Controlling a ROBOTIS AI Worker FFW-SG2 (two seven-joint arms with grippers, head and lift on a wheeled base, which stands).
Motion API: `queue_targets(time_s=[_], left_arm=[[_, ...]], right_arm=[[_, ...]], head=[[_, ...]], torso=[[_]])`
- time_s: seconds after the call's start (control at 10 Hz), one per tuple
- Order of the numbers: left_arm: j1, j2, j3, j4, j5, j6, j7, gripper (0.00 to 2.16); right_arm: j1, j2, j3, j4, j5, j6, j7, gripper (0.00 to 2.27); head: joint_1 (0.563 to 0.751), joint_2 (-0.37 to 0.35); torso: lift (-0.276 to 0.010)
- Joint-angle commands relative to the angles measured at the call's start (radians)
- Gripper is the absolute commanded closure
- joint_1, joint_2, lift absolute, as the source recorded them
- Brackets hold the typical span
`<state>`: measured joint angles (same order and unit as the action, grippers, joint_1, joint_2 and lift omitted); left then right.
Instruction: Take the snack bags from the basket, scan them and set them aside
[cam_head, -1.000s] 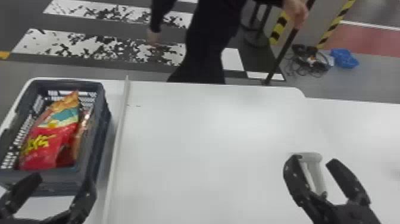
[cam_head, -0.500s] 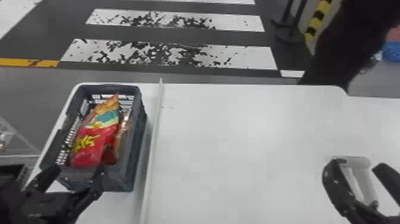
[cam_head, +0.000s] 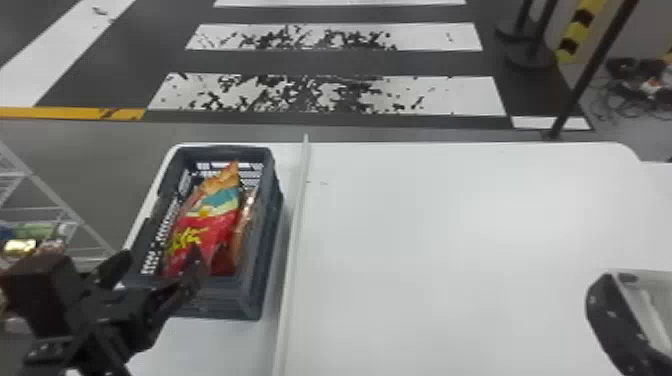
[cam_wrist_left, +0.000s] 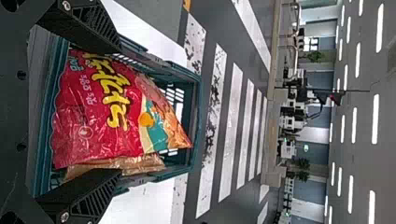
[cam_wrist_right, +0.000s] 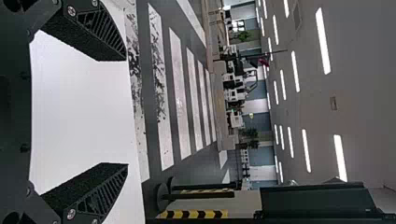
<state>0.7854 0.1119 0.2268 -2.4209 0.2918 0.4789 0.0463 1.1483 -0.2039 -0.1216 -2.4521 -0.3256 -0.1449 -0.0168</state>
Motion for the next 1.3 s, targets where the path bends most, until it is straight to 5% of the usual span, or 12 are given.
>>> queue_targets(time_s=[0.0,0.4,1.2], left_arm=[[-0.041,0.000,-0.001,0.017,-0.025,0.033,0.010,0.09],[-0.150,0.000,-0.053,0.060,-0.069,0.171,0.035,0.09],[-0.241,0.003,-0.119,0.138,-0.146,0.229,0.047,0.15]], right_arm=[[0.002,0.000,0.005,-0.002,0.005,0.000,0.000,0.12],[-0.002,-0.008,0.005,0.008,0.005,0.000,0.000,0.12],[-0.027,-0.017,0.003,0.054,-0.006,-0.003,0.000,0.12]], head=[[0.695,0.091],[0.695,0.101],[0.695,0.045]], torso=[[-0.075],[-0.075],[-0.075]])
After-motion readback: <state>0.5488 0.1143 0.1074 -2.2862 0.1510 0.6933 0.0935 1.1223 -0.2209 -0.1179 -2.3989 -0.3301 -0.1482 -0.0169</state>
